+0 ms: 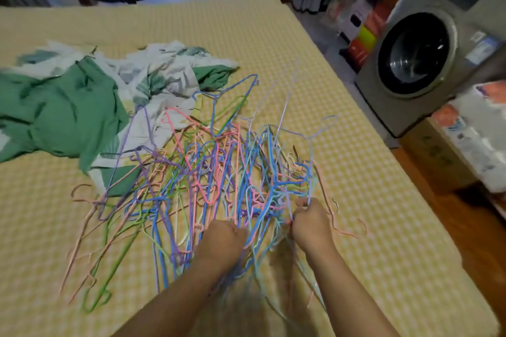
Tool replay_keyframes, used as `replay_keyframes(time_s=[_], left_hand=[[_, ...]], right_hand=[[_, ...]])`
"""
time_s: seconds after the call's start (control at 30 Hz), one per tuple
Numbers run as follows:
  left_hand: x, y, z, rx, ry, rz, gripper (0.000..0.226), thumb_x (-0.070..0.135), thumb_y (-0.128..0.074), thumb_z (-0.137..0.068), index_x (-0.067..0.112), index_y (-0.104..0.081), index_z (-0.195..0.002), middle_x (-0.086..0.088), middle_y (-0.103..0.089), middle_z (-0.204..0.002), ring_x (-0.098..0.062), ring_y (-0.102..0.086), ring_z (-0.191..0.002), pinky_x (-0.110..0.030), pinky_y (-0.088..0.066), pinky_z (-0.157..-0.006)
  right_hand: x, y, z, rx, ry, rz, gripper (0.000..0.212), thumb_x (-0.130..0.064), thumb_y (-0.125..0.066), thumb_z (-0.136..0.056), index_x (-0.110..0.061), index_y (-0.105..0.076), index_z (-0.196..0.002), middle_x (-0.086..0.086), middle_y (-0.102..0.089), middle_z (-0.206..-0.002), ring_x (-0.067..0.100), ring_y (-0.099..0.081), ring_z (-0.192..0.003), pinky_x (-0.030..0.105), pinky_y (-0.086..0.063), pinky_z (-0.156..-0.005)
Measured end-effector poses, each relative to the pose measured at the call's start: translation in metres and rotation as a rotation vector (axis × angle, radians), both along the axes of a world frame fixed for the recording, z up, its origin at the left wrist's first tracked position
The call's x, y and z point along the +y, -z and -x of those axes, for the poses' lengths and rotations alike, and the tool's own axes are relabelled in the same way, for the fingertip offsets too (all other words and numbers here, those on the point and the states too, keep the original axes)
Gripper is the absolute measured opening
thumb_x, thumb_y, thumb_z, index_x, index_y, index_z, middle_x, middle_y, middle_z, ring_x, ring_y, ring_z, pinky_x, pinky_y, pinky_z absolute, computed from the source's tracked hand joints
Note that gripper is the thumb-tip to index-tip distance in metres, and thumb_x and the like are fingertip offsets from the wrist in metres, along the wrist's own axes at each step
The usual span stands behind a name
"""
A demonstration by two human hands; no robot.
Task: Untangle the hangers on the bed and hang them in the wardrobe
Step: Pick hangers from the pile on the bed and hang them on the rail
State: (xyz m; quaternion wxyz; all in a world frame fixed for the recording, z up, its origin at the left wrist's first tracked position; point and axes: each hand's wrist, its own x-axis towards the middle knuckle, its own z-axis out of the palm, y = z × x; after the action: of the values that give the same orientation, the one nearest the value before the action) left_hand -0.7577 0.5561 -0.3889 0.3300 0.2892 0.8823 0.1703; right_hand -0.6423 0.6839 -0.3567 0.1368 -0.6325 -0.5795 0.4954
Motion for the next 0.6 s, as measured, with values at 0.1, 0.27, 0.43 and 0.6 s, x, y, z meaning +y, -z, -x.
replay_keyframes(time_s=[0.1, 0.27, 0.43, 0.6], left_hand=[[-0.002, 0.000, 0.013, -0.083, 0.028, 0.039, 0.023, 0.035, -0.060, -0.090, 0.014, -0.066, -0.083, -0.016, -0.068, -0.096, -0.033, -0.065, -0.091, -0.034, -0.051, -0.077], [0.026, 0.007, -0.004, 0.006, 0.145, -0.160, 0.049, 0.030, -0.056, -0.089, 0.020, -0.057, -0.136, -0.014, -0.063, -0.124, -0.032, -0.057, -0.119, -0.034, -0.044, -0.100], [0.072, 0.023, -0.016, -0.166, 0.074, -0.129, 0.056, 0.014, -0.051, -0.093, 0.021, -0.042, -0.148, -0.011, -0.060, -0.136, -0.028, -0.056, -0.123, -0.028, -0.043, -0.096], [0.069, 0.037, -0.006, -0.275, -0.126, -0.258, 0.012, 0.018, -0.060, -0.082, 0.014, -0.058, -0.071, -0.017, -0.063, -0.069, -0.025, -0.070, -0.061, -0.030, -0.054, -0.057]], right_hand=[[-0.014, 0.008, -0.004, 0.125, 0.076, 0.176, 0.023, 0.005, -0.036, -0.090, -0.014, -0.048, -0.092, 0.015, -0.056, -0.066, 0.022, -0.047, -0.046, 0.028, -0.041, -0.044], [-0.018, 0.021, -0.010, 0.084, -0.002, 0.153, 0.025, 0.008, -0.040, -0.085, -0.015, -0.050, -0.084, 0.016, -0.059, -0.073, 0.021, -0.052, -0.041, 0.029, -0.045, -0.042], [-0.016, 0.022, -0.009, 0.080, -0.068, 0.112, 0.017, 0.003, -0.047, -0.089, -0.014, -0.051, -0.087, 0.009, -0.062, -0.068, 0.018, -0.060, -0.045, 0.036, -0.053, -0.055], [-0.009, 0.031, -0.012, 0.094, -0.084, 0.135, 0.013, -0.001, -0.052, -0.086, -0.013, -0.054, -0.091, 0.009, -0.063, -0.072, 0.022, -0.065, -0.052, 0.053, -0.059, -0.066]])
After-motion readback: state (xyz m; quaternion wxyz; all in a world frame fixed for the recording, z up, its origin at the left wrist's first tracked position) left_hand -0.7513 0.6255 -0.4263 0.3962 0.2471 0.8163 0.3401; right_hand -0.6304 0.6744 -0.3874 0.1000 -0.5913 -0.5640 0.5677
